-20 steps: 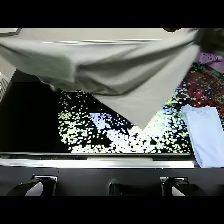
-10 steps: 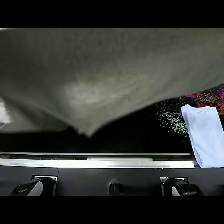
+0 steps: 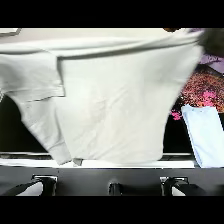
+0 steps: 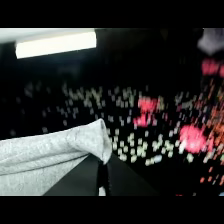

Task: Fold the clothes and pants, and hang the long-sleeved shirts on hangers.

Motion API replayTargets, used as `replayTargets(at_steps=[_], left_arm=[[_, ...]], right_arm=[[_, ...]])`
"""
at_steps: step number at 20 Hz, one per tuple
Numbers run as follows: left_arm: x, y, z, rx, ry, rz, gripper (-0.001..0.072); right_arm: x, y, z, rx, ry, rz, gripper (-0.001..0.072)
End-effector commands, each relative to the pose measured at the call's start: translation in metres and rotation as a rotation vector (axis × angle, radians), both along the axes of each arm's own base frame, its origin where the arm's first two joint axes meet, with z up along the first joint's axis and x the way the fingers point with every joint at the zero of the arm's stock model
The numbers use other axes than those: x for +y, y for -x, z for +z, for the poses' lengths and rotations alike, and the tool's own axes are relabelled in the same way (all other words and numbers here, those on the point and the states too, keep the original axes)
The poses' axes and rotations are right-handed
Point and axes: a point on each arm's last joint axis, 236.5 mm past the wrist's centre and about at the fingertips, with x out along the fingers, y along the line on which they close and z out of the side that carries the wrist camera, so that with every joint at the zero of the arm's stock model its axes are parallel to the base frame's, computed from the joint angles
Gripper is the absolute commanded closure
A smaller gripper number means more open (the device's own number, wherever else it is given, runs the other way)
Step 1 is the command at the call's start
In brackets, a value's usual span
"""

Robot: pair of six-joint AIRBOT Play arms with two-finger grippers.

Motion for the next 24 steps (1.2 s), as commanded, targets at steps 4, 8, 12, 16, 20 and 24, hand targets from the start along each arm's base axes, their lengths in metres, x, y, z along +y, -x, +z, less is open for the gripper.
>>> replayTargets(at_steps=[4, 8, 12, 16, 20, 24], left_arm=[[-0.014, -0.125, -0.215, 0.282, 0.043, -0.080, 0.0688], [-0.039, -0.141, -0.282, 0.363, 0.075, -0.106, 0.0685], [-0.042, -0.133, -0.286, 0.405, 0.076, -0.114, 0.0236], [-0.001, -0.095, -0.252, 0.481, 0.014, -0.071, 0.0234], [0.038, -0.052, -0.200, 0.450, 0.143, -0.007, 0.0234], [0.061, 0.013, -0.196, 0.381, 0.361, 0.029, 0.0234]], right_arm=[[0.020, -0.105, -0.244, 0.447, -0.105, -0.025, 0.0681], [0.040, -0.122, -0.307, 0.519, -0.206, -0.015, 0.0680], [0.047, -0.111, -0.311, 0.571, -0.227, -0.001, 0.0619], [0.048, -0.077, -0.277, 0.610, -0.122, 0.136, 0.0355], [0.024, -0.034, -0.224, 0.615, 0.033, 0.223, 0.0341], [-0.002, 0.032, -0.226, 0.634, -0.185, 0.280, 0.0342]])
